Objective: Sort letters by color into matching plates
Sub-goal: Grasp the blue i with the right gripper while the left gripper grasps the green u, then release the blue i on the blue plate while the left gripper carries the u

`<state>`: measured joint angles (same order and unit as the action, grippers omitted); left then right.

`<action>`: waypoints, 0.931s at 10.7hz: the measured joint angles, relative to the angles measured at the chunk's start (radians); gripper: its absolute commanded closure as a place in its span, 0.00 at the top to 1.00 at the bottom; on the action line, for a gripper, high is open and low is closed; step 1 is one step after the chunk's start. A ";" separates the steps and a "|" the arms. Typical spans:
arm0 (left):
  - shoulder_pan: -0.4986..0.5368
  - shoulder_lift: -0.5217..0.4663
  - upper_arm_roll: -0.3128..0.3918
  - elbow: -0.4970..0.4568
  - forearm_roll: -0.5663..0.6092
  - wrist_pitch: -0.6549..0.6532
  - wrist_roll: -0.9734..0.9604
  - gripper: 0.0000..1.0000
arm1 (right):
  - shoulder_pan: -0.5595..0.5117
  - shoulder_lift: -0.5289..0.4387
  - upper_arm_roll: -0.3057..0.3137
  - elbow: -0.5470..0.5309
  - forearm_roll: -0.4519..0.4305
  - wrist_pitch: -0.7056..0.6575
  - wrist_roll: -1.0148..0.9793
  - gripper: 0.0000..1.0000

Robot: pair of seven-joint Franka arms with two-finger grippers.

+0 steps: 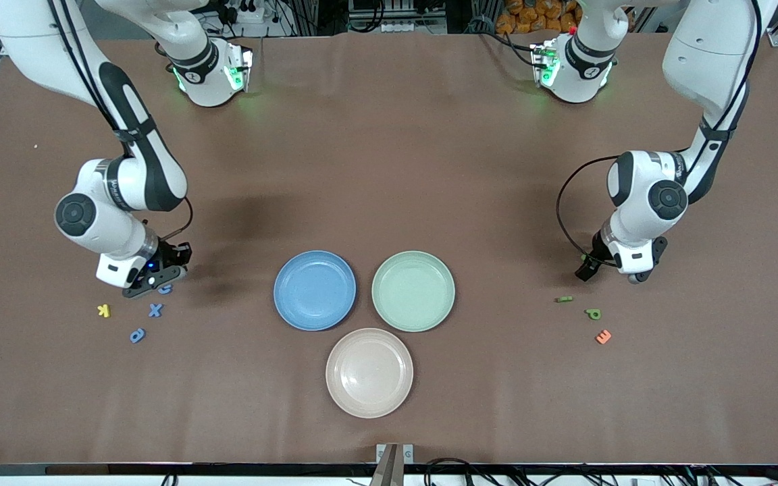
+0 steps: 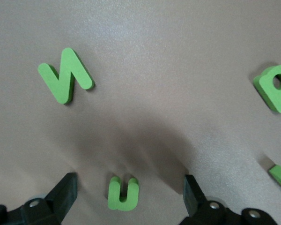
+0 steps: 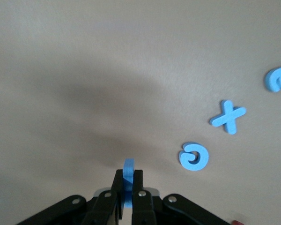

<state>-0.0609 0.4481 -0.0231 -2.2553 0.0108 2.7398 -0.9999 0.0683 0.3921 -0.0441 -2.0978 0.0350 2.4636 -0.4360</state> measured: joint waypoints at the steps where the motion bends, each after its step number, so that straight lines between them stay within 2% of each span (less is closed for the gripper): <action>1: -0.001 0.000 0.000 0.000 0.000 0.000 0.000 0.76 | 0.000 -0.006 0.011 0.042 0.005 -0.044 0.027 0.00; 2: -0.002 0.000 0.000 -0.001 0.000 0.000 0.000 0.09 | 0.006 -0.010 0.022 0.071 0.028 -0.061 0.056 0.00; 3: -0.004 0.000 0.000 -0.002 0.000 0.001 0.000 0.00 | 0.022 -0.010 0.029 0.091 0.076 -0.064 0.075 0.00; 6: -0.019 -0.016 0.000 -0.007 0.000 0.001 0.000 0.00 | 0.106 -0.010 0.033 0.122 0.227 -0.065 0.125 0.00; 10: -0.023 -0.033 0.000 -0.020 0.000 0.005 0.000 0.00 | 0.253 0.010 0.037 0.178 0.241 -0.066 0.355 0.00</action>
<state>-0.0837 0.4156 -0.0232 -2.2750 0.0108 2.7446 -0.9994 0.3216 0.4019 -0.0074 -1.9202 0.2758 2.3979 -0.0811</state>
